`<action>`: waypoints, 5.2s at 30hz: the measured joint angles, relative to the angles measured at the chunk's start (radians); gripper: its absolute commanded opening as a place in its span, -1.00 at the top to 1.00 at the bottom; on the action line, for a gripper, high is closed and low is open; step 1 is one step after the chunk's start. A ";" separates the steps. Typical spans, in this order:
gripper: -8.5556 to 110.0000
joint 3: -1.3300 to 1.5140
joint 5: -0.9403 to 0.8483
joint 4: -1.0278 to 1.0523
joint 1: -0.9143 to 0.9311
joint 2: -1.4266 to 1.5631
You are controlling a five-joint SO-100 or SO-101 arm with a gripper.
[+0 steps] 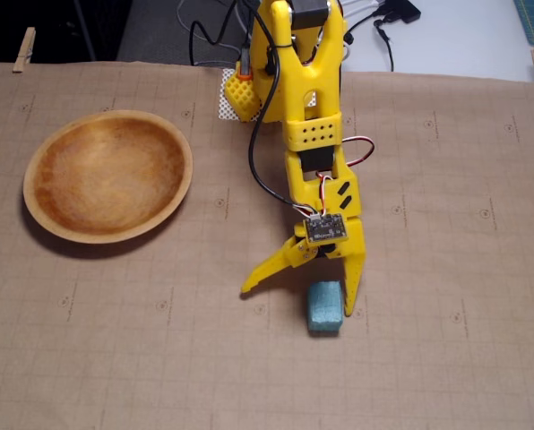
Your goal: Grasp a blue block and put it in the bowl.
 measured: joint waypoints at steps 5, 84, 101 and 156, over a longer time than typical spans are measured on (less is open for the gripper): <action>0.22 0.000 0.000 0.000 0.000 0.000; 0.81 0.482 -0.215 0.549 0.543 1.338; 0.81 0.459 -0.219 0.588 0.854 1.345; 0.25 -0.002 -0.219 0.588 1.111 0.387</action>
